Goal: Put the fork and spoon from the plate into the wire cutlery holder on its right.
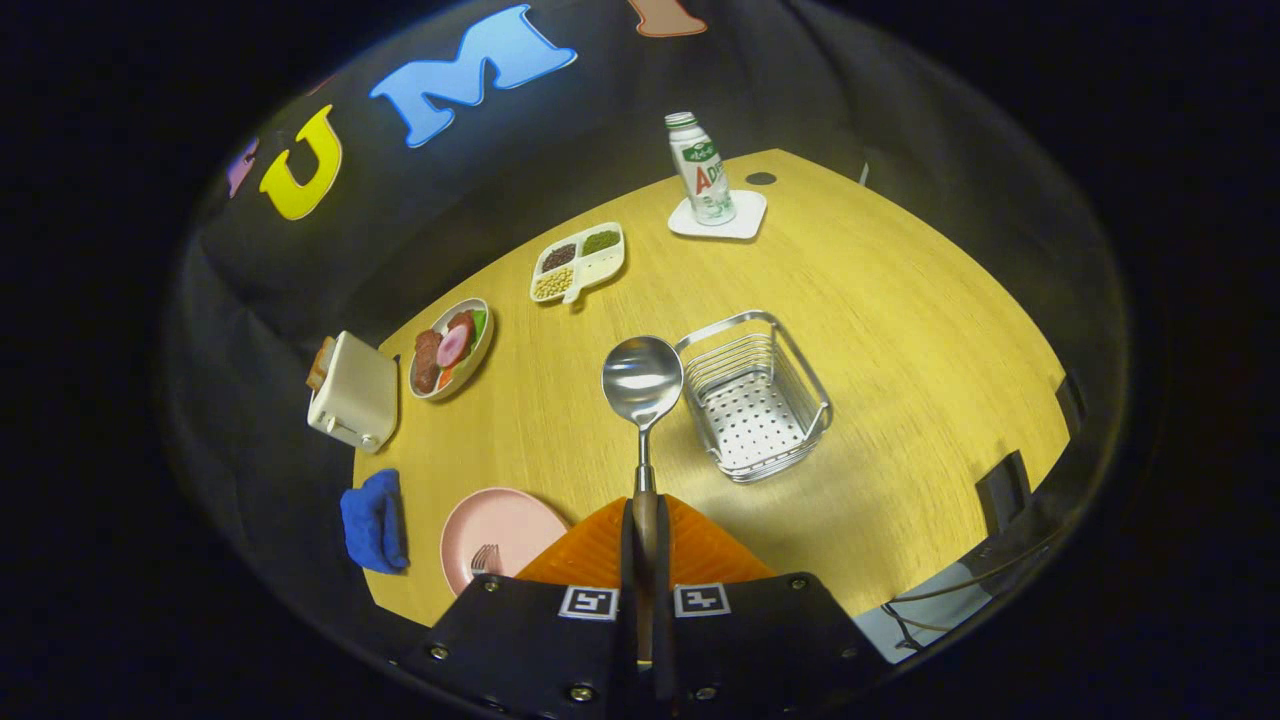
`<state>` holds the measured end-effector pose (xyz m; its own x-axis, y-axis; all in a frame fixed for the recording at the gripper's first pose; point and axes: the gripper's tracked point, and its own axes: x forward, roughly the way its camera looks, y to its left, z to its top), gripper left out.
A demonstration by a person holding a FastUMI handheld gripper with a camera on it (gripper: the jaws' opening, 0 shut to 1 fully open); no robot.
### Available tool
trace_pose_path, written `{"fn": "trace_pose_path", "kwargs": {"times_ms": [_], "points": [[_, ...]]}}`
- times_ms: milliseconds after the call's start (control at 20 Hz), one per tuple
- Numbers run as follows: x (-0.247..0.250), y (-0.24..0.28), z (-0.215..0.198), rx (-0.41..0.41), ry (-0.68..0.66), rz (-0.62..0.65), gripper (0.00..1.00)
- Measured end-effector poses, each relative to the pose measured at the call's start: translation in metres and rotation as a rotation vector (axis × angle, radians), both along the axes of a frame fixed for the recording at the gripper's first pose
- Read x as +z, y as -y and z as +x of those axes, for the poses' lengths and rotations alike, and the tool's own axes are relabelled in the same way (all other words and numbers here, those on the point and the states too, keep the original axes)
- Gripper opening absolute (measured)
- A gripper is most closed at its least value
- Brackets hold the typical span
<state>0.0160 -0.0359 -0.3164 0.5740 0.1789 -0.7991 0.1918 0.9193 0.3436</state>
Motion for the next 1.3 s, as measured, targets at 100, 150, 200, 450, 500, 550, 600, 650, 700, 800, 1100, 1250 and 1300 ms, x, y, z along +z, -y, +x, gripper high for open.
{"fn": "trace_pose_path", "kwargs": {"times_ms": [100, 150, 200, 450, 500, 550, 600, 650, 700, 800, 1100, 1250, 1300], "points": [[-0.001, 0.016, 0.001, -0.014, -0.020, -0.010, 0.07], [-0.003, 0.021, 0.001, -0.015, -0.035, -0.014, 0.06], [-0.005, 0.026, 0.000, -0.014, -0.049, -0.019, 0.06], [-0.015, 0.034, -0.004, 0.014, -0.135, -0.024, 0.06], [-0.016, 0.033, -0.004, 0.016, -0.147, -0.024, 0.06], [-0.016, 0.034, -0.004, 0.014, -0.152, -0.028, 0.06], [-0.016, 0.035, -0.004, 0.011, -0.160, -0.034, 0.06], [-0.017, 0.034, -0.004, 0.011, -0.170, -0.036, 0.06], [-0.016, 0.034, -0.004, 0.011, -0.179, -0.034, 0.06], [-0.017, 0.034, -0.004, 0.007, -0.190, -0.035, 0.06], [-0.018, 0.040, -0.005, 0.005, -0.239, -0.051, 0.07], [-0.013, 0.043, -0.003, -0.001, -0.239, -0.056, 0.09], [-0.009, 0.044, 0.000, -0.005, -0.231, -0.056, 0.09]]}}
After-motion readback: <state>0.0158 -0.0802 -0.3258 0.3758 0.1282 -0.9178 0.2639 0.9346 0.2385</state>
